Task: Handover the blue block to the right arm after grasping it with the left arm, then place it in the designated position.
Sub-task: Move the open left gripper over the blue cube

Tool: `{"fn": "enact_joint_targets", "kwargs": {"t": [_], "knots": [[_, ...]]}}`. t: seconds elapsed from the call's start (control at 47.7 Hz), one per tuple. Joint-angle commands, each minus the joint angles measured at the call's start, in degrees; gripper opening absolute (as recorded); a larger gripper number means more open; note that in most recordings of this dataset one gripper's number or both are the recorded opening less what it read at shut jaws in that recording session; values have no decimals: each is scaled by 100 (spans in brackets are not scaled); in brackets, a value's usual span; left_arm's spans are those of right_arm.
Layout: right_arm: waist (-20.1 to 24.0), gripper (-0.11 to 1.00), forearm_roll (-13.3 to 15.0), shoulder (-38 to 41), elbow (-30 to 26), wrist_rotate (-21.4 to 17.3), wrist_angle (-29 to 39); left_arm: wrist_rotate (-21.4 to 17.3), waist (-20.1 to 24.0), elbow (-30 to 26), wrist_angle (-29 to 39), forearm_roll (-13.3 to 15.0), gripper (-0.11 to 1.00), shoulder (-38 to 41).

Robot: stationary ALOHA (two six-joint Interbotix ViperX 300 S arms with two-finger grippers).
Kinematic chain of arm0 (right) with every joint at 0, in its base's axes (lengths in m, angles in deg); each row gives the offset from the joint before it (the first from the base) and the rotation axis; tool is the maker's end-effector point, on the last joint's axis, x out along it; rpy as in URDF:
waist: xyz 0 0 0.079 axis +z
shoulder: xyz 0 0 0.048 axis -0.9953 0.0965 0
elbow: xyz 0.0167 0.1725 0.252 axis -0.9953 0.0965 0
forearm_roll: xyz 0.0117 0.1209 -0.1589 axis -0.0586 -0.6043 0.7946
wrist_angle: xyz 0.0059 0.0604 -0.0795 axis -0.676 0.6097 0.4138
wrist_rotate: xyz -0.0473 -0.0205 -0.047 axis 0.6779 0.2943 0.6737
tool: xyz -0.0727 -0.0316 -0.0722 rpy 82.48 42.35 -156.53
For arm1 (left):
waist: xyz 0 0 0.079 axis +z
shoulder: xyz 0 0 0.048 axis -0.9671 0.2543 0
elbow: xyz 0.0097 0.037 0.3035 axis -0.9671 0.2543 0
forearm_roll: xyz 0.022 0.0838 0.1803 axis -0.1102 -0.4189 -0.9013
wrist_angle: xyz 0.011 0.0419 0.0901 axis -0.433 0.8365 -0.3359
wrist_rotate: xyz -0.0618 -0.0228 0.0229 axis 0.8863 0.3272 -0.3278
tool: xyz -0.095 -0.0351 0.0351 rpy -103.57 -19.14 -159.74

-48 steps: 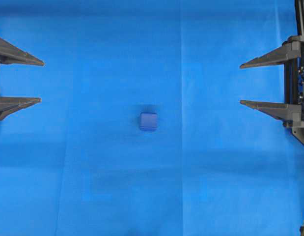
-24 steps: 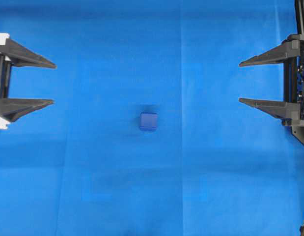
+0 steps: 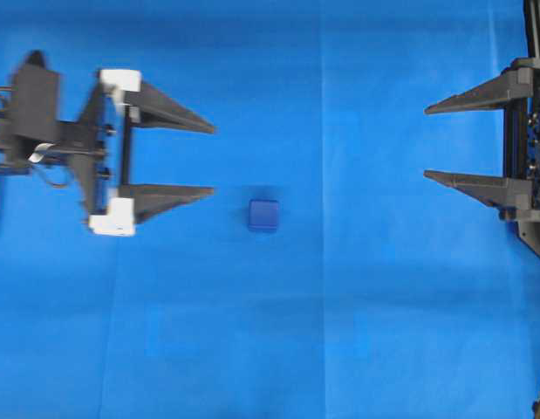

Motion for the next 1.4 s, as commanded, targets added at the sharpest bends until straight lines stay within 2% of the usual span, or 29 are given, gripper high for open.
{"fn": "enact_joint_targets", "kwargs": {"t": [0.0, 0.189, 0.419, 0.796, 1.047, 1.382], "knots": [[-18, 97, -9, 35, -123, -9, -53, 0, 9, -545, -18, -9, 92, 352], [-18, 97, -18, 53, -123, -9, -44, 0, 18, -1248, 158, -9, 92, 993], [-18, 97, -9, 62, -123, 0, -70, -9, 9, -1986, 686, -9, 92, 1529], [-18, 97, -9, 62, -123, -9, -70, -9, 9, -2145, 1239, -9, 92, 1591], [-18, 97, -9, 62, -132, -9, -62, -9, 9, -2637, 2610, -9, 92, 1731], [-18, 97, -9, 62, -141, -9, -44, -44, 9, -3753, 5379, -9, 92, 2232]]}}
